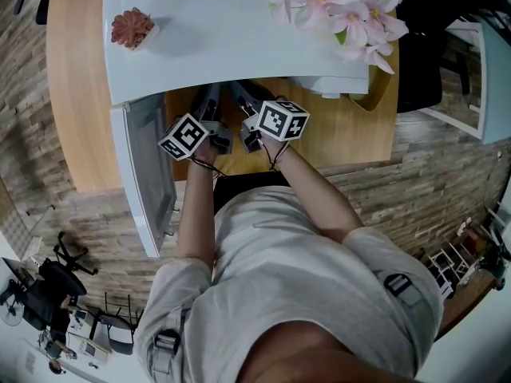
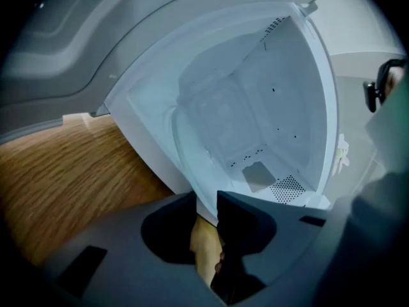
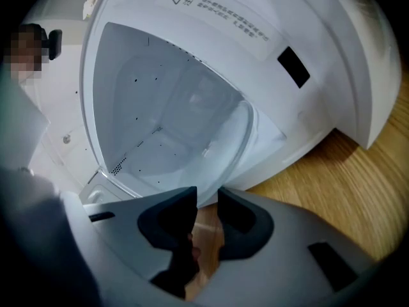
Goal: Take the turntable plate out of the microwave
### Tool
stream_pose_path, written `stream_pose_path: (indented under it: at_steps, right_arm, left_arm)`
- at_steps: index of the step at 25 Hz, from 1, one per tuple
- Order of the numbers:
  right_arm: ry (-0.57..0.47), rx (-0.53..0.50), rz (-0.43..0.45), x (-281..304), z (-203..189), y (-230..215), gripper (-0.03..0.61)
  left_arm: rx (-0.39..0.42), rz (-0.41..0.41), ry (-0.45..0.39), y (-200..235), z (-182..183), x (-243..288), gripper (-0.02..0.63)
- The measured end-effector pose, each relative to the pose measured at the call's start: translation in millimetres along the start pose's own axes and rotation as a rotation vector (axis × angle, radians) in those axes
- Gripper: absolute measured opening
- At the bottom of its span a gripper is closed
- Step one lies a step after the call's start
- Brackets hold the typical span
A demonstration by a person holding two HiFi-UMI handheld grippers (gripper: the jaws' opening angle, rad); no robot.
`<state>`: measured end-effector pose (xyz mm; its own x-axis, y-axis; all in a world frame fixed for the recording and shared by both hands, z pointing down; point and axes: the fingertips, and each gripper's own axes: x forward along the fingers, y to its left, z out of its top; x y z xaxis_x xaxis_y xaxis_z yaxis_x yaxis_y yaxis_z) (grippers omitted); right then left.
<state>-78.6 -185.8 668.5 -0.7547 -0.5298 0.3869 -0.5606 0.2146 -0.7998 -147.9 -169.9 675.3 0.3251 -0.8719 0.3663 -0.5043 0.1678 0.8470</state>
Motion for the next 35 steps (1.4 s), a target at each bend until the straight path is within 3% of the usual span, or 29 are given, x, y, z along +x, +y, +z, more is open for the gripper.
stream_pose_path:
  at_steps: [14,19,21,23,25,30,35]
  right_arm:
    - [0.047,-0.03,-0.01,-20,-17,1,0.089]
    - [0.0,0.0,-0.023,-22,5,-13,0.165]
    - [-0.018,0.019,-0.031,-21,12,-18,0.163]
    - [-0.027,0.048,-0.029,-19,13,-18,0.125]
    - [-0.026,0.062,-0.021,-18,13,-16,0.097]
    - [-0.005,0.031,-0.044,-26,9,-14,0.1]
    - [0.008,0.034,-0.06,-38,-3,-16,0.097]
  left_arm:
    - [-0.004,-0.02,-0.008,-7,-9,-16,0.114]
    - [-0.068,-0.022,-0.081,0,5,-13,0.187]
    - [-0.083,-0.031,-0.089,2,11,-11,0.189]
    - [-0.096,-0.032,-0.091,6,15,-11,0.181]
    - [-0.103,-0.028,-0.088,7,16,-11,0.097]
    - [-0.012,0.015,-0.075,6,14,-19,0.104]
    - [-0.03,0.022,-0.065,8,-1,-30,0.104]
